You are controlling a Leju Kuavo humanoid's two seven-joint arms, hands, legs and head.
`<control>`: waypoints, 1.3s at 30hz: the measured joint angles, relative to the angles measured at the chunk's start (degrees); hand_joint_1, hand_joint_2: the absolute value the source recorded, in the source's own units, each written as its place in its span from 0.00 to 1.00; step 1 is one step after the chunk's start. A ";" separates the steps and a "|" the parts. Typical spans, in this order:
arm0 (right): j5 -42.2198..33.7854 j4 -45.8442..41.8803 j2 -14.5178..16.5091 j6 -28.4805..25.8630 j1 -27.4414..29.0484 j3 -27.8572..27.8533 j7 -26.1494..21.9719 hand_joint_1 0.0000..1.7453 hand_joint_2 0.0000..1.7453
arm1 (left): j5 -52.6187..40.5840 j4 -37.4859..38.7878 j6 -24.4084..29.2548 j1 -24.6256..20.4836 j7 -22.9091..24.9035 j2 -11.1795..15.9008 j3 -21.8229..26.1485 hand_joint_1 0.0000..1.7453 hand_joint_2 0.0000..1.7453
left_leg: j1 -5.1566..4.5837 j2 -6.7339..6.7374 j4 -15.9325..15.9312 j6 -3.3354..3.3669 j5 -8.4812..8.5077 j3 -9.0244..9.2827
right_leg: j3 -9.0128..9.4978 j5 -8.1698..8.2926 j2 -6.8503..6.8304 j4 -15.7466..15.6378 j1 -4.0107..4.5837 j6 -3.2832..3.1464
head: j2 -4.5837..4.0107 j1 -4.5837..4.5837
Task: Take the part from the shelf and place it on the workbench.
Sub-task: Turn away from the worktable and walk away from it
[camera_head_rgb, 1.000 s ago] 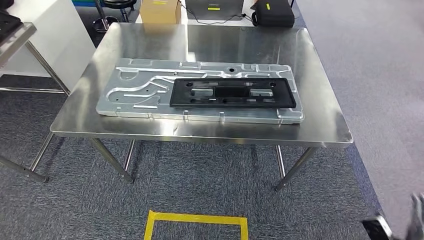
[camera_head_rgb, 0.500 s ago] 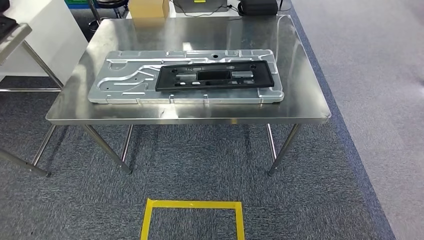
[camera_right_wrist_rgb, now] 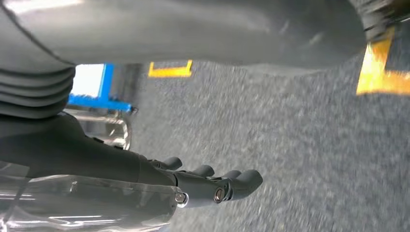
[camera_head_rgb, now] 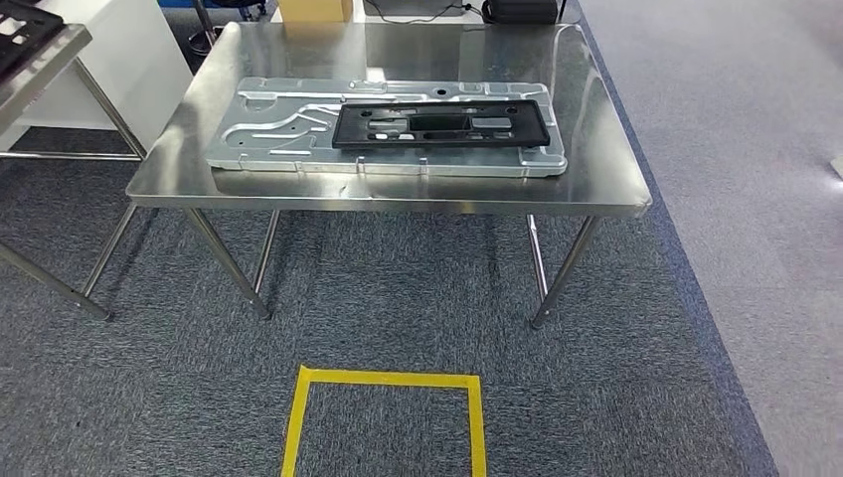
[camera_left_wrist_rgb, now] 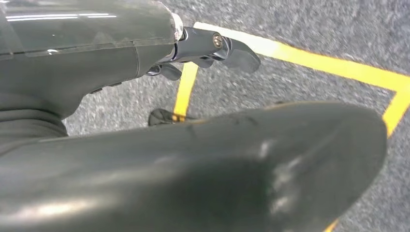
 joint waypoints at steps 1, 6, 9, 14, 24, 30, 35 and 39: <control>-0.55 0.12 0.10 0.30 -0.14 0.01 -0.79 0.00 0.00 | -0.04 0.00 -0.02 -0.02 -0.01 -0.02 0.00 0.00 0.00 | 0.02 0.39 0.46 -0.12 0.49 -1.11 | 0.63 1.21 -0.02 1.12 -0.23 0.27 | 0.00 -0.01; -1.81 0.37 0.42 0.47 -1.25 -0.01 -2.69 0.00 0.00 | -0.31 0.00 -0.10 -0.08 -0.07 -0.14 -0.02 0.00 0.00 | 0.07 2.55 4.10 -1.60 1.75 -5.67 | 12.57 3.10 -2.89 -13.45 -0.61 0.57 | 0.01 0.03; -2.25 0.45 0.51 0.52 -1.33 -0.15 -2.82 0.00 0.00 | -0.41 0.00 -0.29 -0.29 -0.10 -0.19 -0.04 0.00 0.00 | 0.35 3.62 4.91 -2.88 2.31 -6.56 | 12.60 2.65 -2.16 -15.78 -0.15 -1.04 | 0.01 0.03; -2.71 0.51 0.56 1.10 -1.39 -0.70 -2.64 0.00 0.00 | -0.57 0.04 -0.55 -0.07 0.03 -0.36 -0.07 0.00 0.00 | 0.81 -0.40 16.58 -3.72 -8.99 -9.54 | 8.66 6.15 -0.05 -15.77 0.28 -2.91 | 0.01 -0.03; -1.19 0.82 1.31 1.03 -1.53 -0.81 -1.06 0.00 0.00 | -0.75 0.03 -0.21 -0.74 0.14 -0.15 -0.13 0.00 0.00 | -0.24 -4.54 -0.07 -0.54 -4.60 5.03 | 2.32 12.90 4.92 -15.53 0.64 -1.36 | 0.01 -0.01; -0.88 0.92 1.35 1.10 -1.62 -0.77 -0.65 0.00 0.00 | -0.86 0.04 -0.02 -0.48 0.17 -0.24 -0.22 0.00 0.00 | -0.06 -1.82 -0.08 -0.02 -0.26 0.32 | -0.82 0.48 1.05 -1.47 0.44 -0.10 | 0.01 0.15; -0.43 0.93 1.37 1.11 -1.79 -0.65 -1.15 0.00 0.00 | -0.78 0.04 0.10 -0.61 0.21 -0.21 -0.22 0.00 0.00 | 0.15 -0.77 3.08 -1.28 1.85 -5.44 | 8.99 4.28 0.91 -7.85 -0.71 0.84 | 0.01 0.12; -0.20 0.98 1.38 1.12 -1.78 -0.45 -1.65 0.00 0.00 | -0.76 0.04 0.20 -0.67 0.22 -0.19 -0.22 0.00 0.00 | 0.33 -0.72 4.58 -2.76 3.38 -7.41 | 13.53 1.79 0.91 -16.02 -0.16 -0.88 | 0.01 0.11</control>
